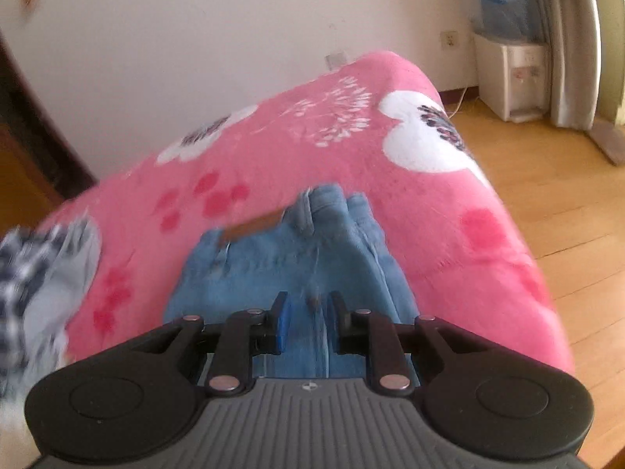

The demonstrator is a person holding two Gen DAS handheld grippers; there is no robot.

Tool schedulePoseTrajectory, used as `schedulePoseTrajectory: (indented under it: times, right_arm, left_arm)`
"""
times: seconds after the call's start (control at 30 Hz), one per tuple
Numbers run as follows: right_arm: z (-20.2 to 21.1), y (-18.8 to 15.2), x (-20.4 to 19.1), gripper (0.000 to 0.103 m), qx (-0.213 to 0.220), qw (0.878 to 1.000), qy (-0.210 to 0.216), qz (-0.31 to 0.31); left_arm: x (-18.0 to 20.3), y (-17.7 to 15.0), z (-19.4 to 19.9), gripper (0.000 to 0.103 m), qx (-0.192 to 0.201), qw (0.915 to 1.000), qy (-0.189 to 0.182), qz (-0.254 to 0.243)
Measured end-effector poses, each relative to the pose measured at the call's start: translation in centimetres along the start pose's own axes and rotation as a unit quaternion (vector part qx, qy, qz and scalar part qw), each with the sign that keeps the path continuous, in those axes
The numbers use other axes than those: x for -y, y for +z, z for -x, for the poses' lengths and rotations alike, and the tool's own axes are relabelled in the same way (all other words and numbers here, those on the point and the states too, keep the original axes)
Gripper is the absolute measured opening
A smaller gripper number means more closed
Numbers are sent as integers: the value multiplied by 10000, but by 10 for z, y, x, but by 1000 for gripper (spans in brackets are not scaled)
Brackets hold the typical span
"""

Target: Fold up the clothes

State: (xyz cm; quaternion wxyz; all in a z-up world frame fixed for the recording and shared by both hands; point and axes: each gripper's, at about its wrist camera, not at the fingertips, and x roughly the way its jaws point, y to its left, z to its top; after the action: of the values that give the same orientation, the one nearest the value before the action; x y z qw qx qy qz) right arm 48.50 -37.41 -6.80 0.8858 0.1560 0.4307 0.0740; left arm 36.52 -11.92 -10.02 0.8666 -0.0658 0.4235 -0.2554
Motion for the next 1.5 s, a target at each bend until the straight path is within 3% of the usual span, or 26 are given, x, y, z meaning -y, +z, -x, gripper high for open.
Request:
schedulePoseTrajectory:
  times: [0.07, 0.13, 0.3, 0.37, 0.43, 0.5, 0.53, 0.57, 0.73, 0.9, 1.0, 1.07, 1.13, 1.2, 1.5]
  right_arm:
    - [-23, 5, 9, 17, -40, 9996, 37, -295]
    - [-20, 13, 8, 17, -121, 9983, -19, -564]
    - [7, 34, -24, 18, 323, 9991, 201, -173]
    - [-8, 42, -30, 18, 422, 9991, -89, -8]
    - [-32, 39, -31, 16, 370, 9958, -667, 507]
    - [-52, 34, -31, 42, 286, 9863, -1241, 1049]
    - [-45, 35, -33, 46, 298, 9847, -1338, 1081]
    - [-39, 37, -35, 36, 310, 9829, -1434, 1112]
    - [-1, 51, -4, 38, 506, 9949, -862, 106]
    - [-12, 41, 14, 39, -38, 9992, -379, 84]
    - [-10, 30, 5, 33, -84, 9976, -488, 481]
    - [-5, 24, -3, 9, -54, 9957, -538, 751]
    - [-3, 19, -12, 3, -12, 9918, -646, 1100]
    - [-3, 17, -17, 2, 37, 9889, -716, 1304]
    - [19, 10, -6, 1, 431, 9898, -890, 1022]
  left_arm:
    - [-2, 2, 0, 30, -27, 9999, -55, 84]
    - [-6, 3, -1, 31, -60, 9996, -142, 217]
    - [-13, 1, 0, 32, -74, 9974, -336, 629]
    - [-14, 1, 0, 32, -73, 9971, -346, 671]
    - [-14, 2, 0, 32, -66, 9970, -349, 688]
    - [-15, 3, 0, 34, -85, 9962, -369, 784]
    - [-16, 4, 0, 34, -96, 9957, -381, 837]
    - [-17, 5, 1, 34, -105, 9953, -401, 873]
    - [-21, 6, 4, 35, -86, 9947, -454, 916]
    - [-17, 5, 0, 35, -59, 9960, -365, 811]
    - [-14, 4, 1, 36, -42, 9968, -339, 723]
    - [-14, 3, 2, 36, -34, 9971, -333, 682]
    - [-15, 3, 2, 36, -26, 9971, -346, 673]
    - [-15, 4, 1, 36, -12, 9971, -352, 670]
    - [-17, 5, 0, 36, 34, 9973, -354, 639]
